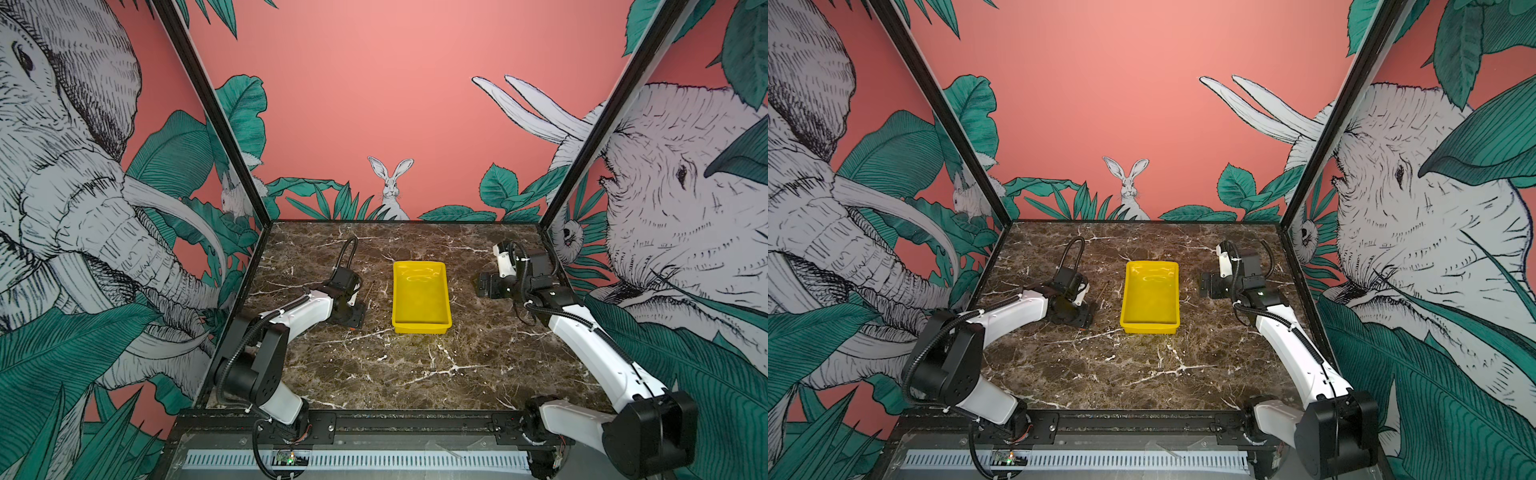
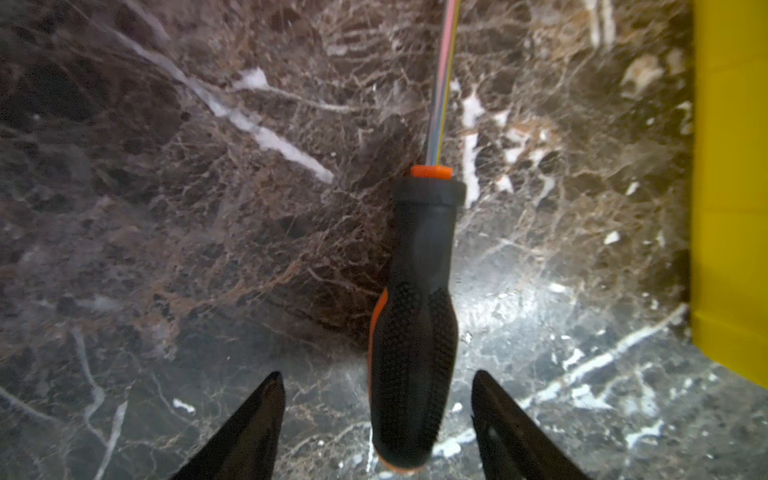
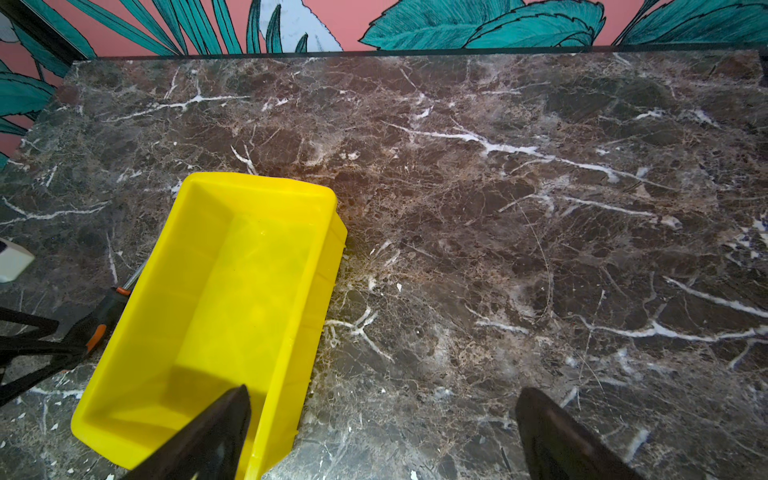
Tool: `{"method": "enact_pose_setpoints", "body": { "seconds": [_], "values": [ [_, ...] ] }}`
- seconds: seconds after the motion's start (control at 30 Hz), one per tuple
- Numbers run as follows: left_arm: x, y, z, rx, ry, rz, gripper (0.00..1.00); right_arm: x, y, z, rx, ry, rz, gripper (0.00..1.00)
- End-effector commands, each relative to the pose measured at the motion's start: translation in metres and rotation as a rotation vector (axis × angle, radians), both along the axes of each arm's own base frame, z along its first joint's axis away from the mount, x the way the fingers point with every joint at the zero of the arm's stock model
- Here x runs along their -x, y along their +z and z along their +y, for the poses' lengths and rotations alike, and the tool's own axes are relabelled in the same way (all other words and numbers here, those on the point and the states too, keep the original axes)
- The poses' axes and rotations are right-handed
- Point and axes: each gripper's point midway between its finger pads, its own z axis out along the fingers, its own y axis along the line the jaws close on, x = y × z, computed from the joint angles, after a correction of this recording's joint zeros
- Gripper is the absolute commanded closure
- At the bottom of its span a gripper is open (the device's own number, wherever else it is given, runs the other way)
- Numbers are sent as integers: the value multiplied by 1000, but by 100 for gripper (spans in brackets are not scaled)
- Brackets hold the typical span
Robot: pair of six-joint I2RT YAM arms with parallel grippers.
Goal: Put the screwdriver in the bin
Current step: 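Lower the left gripper and close it on the screwdriver handle, then lift the screwdriver with the left gripper and carry it over the yellow bin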
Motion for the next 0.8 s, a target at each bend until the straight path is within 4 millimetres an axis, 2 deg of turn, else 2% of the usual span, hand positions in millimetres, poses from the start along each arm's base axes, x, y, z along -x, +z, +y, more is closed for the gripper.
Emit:
{"method": "enact_pose_setpoints", "body": {
  "seconds": [0.0, 0.23, 0.37, 0.57, 0.67, 0.77],
  "values": [
    [-3, -3, 2, -17, 22, -10, 34, 1, 11, 1, -17, -1, -35, 1],
    [-2, -22, 3, -41, 31, 36, 34, 4, 18, 2, -25, 1, -51, 1],
    [-8, -26, 1, -42, 27, 38, 43, 8, 19, -5, 0, -18, -66, 1],
    [-8, -36, 1, -48, 43, 51, 60, 5, 16, -5, 15, -18, -53, 1],
    [-9, -31, 1, -45, 53, 42, 66, 4, 14, -8, 32, -24, -50, 1],
    [-11, -23, 1, -39, 62, 27, 78, 2, 11, -8, 39, -29, -45, 1]
  ]
}}
